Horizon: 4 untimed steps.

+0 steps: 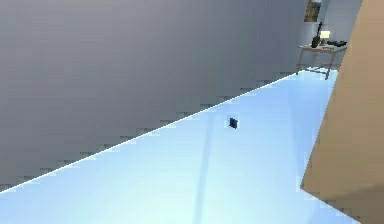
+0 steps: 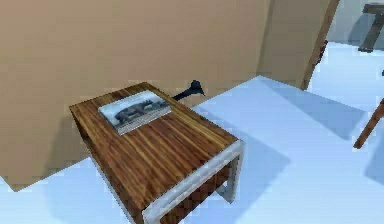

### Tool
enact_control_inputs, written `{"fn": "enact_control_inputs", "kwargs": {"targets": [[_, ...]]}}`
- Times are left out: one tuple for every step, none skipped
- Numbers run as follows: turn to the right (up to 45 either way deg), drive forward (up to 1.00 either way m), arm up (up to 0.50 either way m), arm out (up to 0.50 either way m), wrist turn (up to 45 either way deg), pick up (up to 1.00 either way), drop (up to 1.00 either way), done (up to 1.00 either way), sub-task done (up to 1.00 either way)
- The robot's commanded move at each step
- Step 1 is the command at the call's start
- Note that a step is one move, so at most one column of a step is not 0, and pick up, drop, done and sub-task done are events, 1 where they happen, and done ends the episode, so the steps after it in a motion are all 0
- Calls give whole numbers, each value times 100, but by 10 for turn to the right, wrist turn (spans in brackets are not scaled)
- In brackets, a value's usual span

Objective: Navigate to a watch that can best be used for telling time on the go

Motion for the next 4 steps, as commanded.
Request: {"fn": "enact_control_inputs", "kwargs": {"targets": [[0,40,0,0,0,0,0,0,0],[240,0,0,0,0,0,0,0,0],[0,100,0,0,0,0,0,0,0],[30,0,0,0,0,0,0,0,0]]}}
